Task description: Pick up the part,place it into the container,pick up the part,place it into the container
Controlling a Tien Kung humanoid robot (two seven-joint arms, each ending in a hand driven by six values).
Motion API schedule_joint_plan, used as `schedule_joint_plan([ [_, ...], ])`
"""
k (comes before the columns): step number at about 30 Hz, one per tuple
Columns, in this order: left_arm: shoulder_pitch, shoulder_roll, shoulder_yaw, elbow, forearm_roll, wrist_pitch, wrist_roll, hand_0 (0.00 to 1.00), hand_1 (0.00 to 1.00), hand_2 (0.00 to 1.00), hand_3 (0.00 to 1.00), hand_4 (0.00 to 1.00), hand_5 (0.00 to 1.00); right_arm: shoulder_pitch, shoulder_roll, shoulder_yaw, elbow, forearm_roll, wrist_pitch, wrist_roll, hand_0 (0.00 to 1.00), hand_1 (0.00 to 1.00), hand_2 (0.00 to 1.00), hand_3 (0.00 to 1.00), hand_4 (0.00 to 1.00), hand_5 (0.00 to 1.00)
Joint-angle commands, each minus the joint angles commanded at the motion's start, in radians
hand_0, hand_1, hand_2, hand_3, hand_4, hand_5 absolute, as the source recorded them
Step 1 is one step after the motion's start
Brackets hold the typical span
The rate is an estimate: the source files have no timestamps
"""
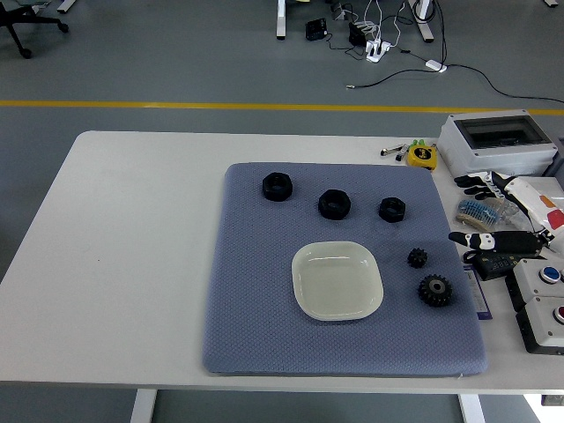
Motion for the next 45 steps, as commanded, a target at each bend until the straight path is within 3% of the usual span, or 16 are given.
schedule_joint_plan([
  [10,-0.005,0.000,0.010,0.000,-0.018,0.002,-0.005,0.705,0.646,0.712,0.616,0.712,0.682,0.034,-0.046,-0.101,0.001,-0.380,0.035,-0.004,0.574,0.611,0.664,0.658,0.998,0.237],
  [12,-0.006,-0.001,0.013,0.000,-0.023,0.002,-0.006,0.705,0.645,0.713,0.617,0.712,0.682,0.046,-0.057,-0.132,-0.001,-0.410,0.043,-0.007,0.594,0.631,0.685,0.701,0.998,0.246],
  [30,-0.010,-0.001,0.020,-0.001,-0.033,0.004,-0.009,0.705,0.642,0.712,0.617,0.713,0.683,0.142,-0.069,-0.280,-0.048,-0.391,0.075,-0.020,0.595,0.639,0.692,0.723,0.998,0.256],
  [45,-0.011,0.000,0.018,-0.001,-0.031,0.004,-0.008,0.704,0.638,0.710,0.617,0.714,0.685,0.177,-0.056,-0.343,-0.114,-0.371,0.085,-0.035,0.594,0.639,0.692,0.710,0.998,0.254],
])
